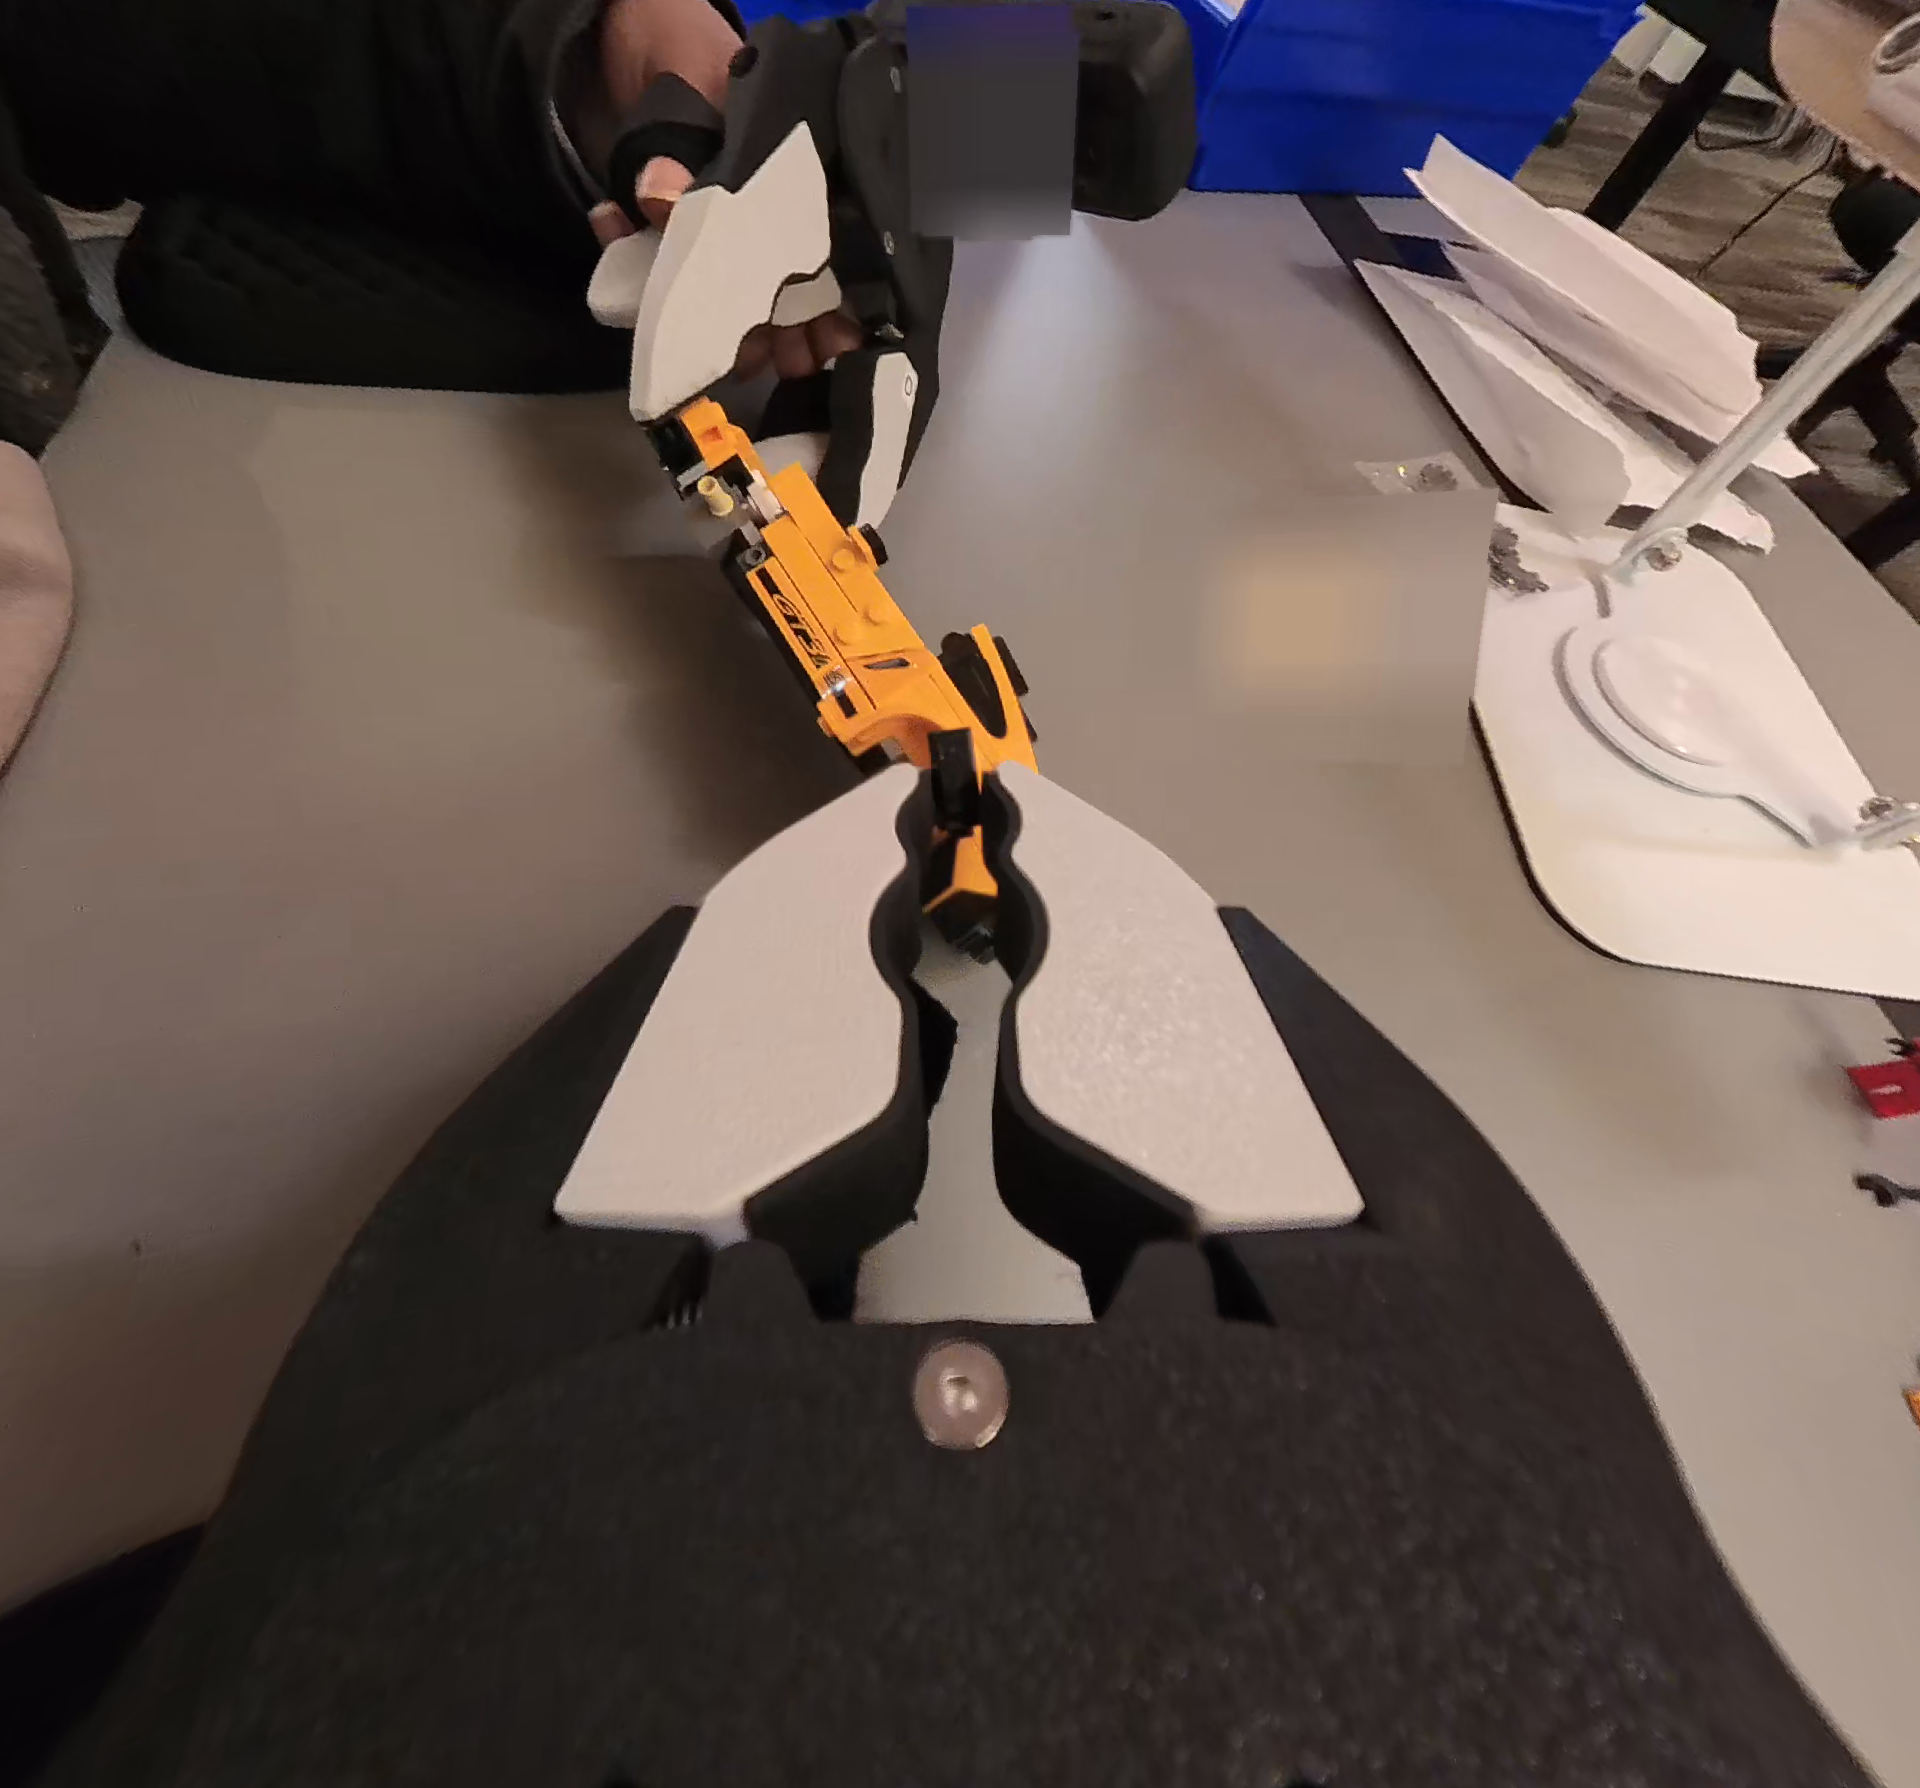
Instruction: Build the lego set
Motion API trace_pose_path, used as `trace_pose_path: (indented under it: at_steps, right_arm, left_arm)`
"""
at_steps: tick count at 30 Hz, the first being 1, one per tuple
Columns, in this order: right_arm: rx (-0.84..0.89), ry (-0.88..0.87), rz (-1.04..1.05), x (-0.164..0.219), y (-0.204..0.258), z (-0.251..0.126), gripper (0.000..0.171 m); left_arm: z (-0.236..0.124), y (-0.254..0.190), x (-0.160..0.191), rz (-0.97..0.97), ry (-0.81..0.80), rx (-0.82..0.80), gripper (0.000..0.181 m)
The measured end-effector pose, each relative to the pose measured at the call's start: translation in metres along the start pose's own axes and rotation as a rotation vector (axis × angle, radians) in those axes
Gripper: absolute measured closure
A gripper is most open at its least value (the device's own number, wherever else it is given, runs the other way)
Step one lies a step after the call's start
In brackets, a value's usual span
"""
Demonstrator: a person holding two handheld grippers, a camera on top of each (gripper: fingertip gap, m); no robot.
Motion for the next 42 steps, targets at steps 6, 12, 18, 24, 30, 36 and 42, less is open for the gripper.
trace_pose_path:
  at_steps: [6, 12, 18, 24, 30, 36, 42]
  right_arm:
    - [-0.237, 0.253, -0.037, 0.029, 0.031, -0.01, 0.163]
    - [-0.284, 0.488, -0.089, 0.054, 0.051, 0.007, 0.146]
    - [-0.047, 0.377, -0.056, 0.035, 0.005, -0.014, 0.12]
    - [0.089, 0.178, -0.229, 0.023, 0.001, 0.033, 0.113]
    - [0.058, 0.169, -0.249, 0.025, 0.008, 0.038, 0.126]
    - [-0.057, 0.183, -0.134, 0.026, 0.01, 0.029, 0.13]
    - [-0.183, 0.223, -0.095, 0.024, 0.008, 0.028, 0.13]
  left_arm:
    - [-0.001, 0.001, -0.001, 0.003, -0.006, -0.003, 0.11]
    - [-0.001, 0.001, -0.001, 0.002, -0.007, -0.003, 0.11]
    - [-0.001, 0.001, -0.001, -0.001, -0.007, 0.002, 0.11]
    - [-0.002, 0.001, -0.001, -0.002, -0.003, 0.007, 0.11]
    - [-0.003, -0.001, -0.001, 0.018, -0.004, 0.014, 0.11]
    - [-0.011, -0.021, -0.007, 0.35, 0.029, -0.14, 0.103]
    - [0.005, -0.011, -0.001, 0.646, 0.203, -0.453, 0.118]
Point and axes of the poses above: each gripper's, where its closed fingertips meet, z out along the fingers, x out of its underside, y = z × x across the jaws, the point moved 4 cm from there along -z, back along the fingers, and after that the axes turned 10 degrees about x, right-handed, at the moved point
